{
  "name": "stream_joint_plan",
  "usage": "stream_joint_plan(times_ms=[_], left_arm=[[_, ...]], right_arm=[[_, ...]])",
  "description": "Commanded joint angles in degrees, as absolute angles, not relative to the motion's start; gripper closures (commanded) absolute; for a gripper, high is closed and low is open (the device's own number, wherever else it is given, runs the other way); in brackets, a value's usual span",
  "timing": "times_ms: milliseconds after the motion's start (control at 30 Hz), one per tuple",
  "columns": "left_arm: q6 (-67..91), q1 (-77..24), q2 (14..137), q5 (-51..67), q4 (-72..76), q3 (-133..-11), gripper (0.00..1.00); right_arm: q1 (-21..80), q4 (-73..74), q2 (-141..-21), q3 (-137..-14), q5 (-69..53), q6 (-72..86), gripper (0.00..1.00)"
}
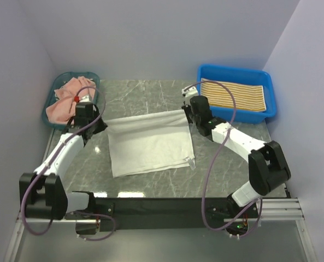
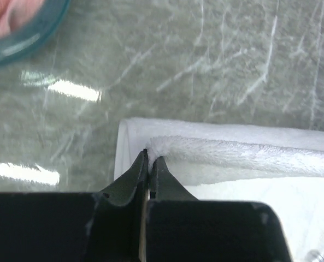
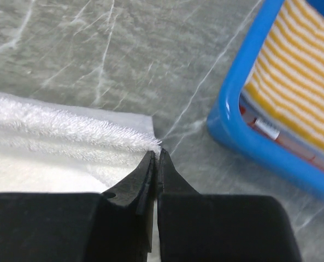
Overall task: Fold and stack the towels
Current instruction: Fold the towel
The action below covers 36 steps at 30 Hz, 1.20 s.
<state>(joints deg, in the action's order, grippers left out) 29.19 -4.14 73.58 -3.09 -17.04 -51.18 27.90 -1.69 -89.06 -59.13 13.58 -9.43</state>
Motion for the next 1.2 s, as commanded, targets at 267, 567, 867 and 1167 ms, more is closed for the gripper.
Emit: stream_joint_plan(times_ms=[267,567,867,1167], left_arm=[[39.8,-1.7,57.1,-6.6,-26.1,-37.9,0.99],[49.6,-1.8,48.3,-5.8,-24.6,-27.9,0.99],[52.5,-1.8,48.1,-4.0,-22.6,-24.9,0.99],[52.6,-1.8,60.9,-2.7,-14.5,-25.7,0.99]], right_arm=[[26.3,13.9,-77.0,-53.4,18.2,12.5,1.00],[26.3,14.5,-74.9,-43.9,15.7,22.6,1.00],[25.6,16.1,-77.9,-45.3,13.4,27.3,1.00],[18.6,11.7,-86.8,-45.7,2.4,29.4,1.00]])
